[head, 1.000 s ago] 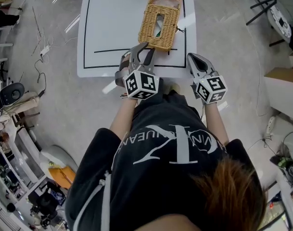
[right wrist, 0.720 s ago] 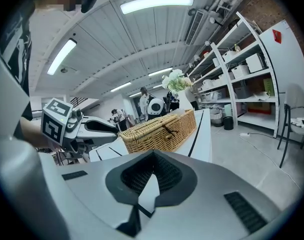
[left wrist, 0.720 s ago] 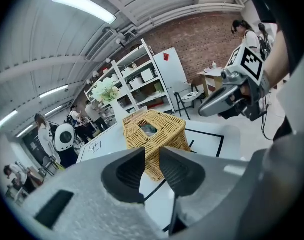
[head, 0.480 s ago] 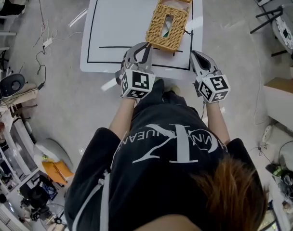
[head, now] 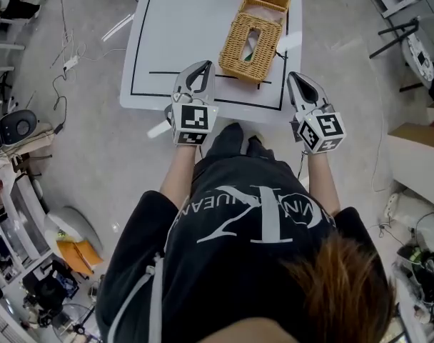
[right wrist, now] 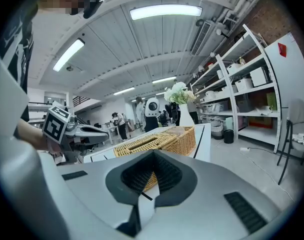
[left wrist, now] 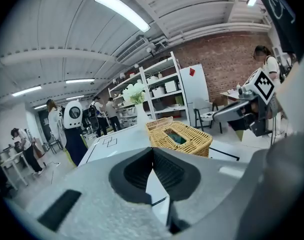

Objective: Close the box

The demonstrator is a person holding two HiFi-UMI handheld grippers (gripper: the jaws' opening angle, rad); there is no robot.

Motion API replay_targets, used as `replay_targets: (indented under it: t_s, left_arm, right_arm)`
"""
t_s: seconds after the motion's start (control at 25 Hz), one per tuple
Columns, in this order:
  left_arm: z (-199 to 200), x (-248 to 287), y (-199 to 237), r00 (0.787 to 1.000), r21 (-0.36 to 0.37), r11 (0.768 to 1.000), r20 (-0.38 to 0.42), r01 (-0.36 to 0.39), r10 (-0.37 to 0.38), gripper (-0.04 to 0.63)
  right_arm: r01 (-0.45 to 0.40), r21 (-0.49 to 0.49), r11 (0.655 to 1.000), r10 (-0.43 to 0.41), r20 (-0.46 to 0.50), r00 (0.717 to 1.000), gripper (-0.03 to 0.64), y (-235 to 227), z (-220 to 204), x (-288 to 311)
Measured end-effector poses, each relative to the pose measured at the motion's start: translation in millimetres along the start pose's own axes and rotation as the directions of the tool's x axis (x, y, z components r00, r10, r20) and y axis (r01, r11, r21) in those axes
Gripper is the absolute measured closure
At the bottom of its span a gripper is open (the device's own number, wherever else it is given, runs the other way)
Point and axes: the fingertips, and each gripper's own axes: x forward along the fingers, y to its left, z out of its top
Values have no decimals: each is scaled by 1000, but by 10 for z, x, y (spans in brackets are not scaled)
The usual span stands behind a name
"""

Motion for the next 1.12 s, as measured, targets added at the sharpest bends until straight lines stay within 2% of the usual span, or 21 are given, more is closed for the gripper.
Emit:
replay_targets:
  t_s: [0.12, 0.72, 1.12]
  left_arm:
    - [57, -19, 111, 1000, -11, 1000, 21, -23, 23, 584]
    - [301, -104, 503, 983, -217, 975, 168, -42, 80, 584]
    - [436, -181, 665, 962, -265, 964, 250, -36, 105, 584]
  right_arm:
    - [7, -12, 1000, -6, 17, 1000, 618, -16, 93, 14]
    - [23, -46, 999, -19, 94, 995, 618, -52, 464, 70]
    - [27, -58, 998, -20, 123, 992, 618, -18, 611, 70]
